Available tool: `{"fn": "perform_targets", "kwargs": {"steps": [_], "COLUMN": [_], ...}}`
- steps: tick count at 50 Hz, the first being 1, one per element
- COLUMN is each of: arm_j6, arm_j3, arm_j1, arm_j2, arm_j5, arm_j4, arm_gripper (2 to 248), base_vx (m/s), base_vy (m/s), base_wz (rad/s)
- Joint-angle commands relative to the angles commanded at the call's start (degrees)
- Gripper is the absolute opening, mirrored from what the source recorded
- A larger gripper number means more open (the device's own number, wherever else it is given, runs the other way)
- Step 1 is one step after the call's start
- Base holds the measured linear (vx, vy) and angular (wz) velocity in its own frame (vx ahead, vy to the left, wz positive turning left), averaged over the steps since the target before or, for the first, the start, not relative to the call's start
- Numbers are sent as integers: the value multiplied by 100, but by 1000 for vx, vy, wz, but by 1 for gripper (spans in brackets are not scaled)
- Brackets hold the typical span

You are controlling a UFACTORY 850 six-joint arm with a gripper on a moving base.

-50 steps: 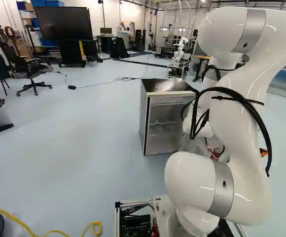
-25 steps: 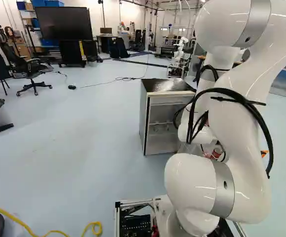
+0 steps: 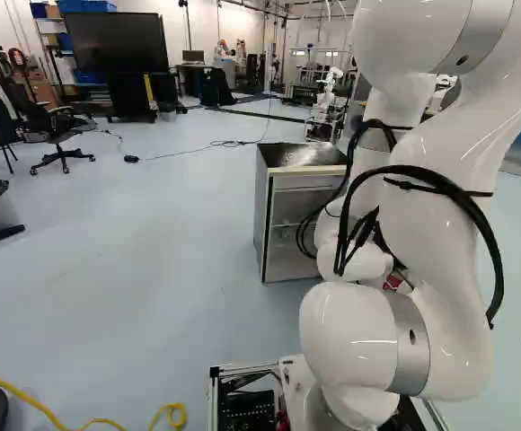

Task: Grab a drink from the fridge

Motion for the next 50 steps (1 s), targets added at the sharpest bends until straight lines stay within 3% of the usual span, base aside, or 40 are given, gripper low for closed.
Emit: {"fn": "perform_targets", "kwargs": {"steps": [6,18,50], "arm_j6": [0,0,0], "arm_j3": [108,119,-445], "arm_j1": [64,78,-143], "arm_j2": [68,75,-283], "arm_j5": [0,0,132], "arm_j4": [-219,-293,-294], "arm_gripper": [247,247,247], "base_vx": [0,0,0], "base_vy": [0,0,0], "base_wz": [0,0,0]}}
